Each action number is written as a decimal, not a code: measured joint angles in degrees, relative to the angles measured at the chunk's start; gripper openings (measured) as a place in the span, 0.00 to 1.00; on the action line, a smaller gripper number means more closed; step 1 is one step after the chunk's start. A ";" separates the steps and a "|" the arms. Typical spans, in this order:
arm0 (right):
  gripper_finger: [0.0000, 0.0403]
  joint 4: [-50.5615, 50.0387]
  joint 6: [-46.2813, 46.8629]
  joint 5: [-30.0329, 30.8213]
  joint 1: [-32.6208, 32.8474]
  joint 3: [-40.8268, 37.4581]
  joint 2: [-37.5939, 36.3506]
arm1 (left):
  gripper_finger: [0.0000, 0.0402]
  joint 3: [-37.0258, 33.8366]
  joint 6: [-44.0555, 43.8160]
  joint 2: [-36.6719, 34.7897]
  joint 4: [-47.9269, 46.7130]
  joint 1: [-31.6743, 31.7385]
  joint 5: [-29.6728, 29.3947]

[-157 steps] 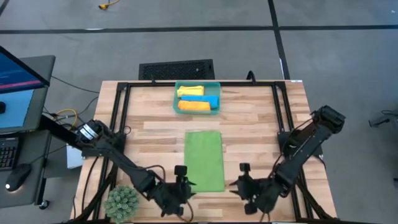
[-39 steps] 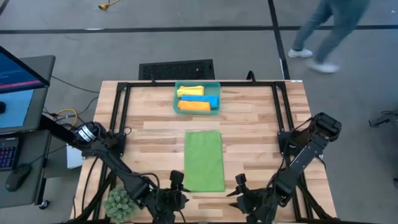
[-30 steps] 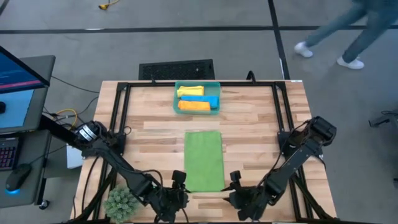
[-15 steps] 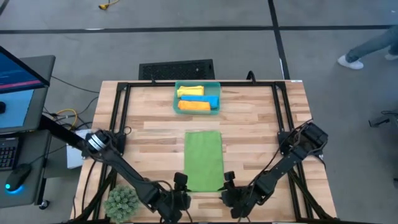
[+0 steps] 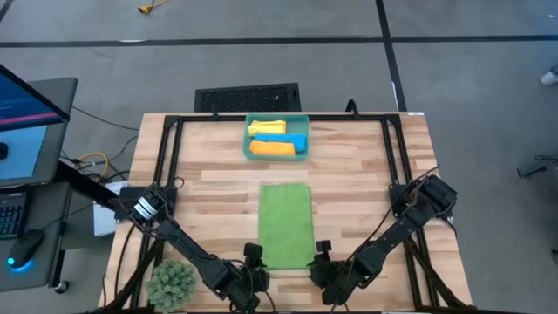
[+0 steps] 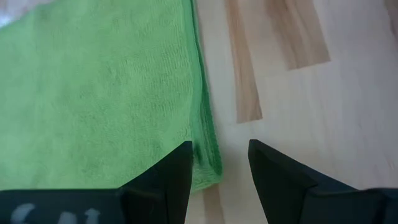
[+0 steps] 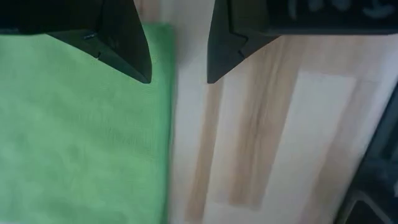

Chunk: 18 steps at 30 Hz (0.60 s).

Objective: Roll microfiber towels into tight, uniform cylinder then place into a basket
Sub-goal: Fold the green microfiber towel

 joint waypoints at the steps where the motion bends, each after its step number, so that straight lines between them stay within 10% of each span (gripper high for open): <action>1: 0.44 -0.50 0.03 -0.10 0.17 -0.09 0.46 | 0.38 0.00 -0.43 0.00 -0.13 0.03 0.27; 18: 0.44 -1.46 1.19 -0.28 -0.17 -0.06 0.73 | 0.38 -3.67 -5.12 -0.44 0.67 1.47 2.04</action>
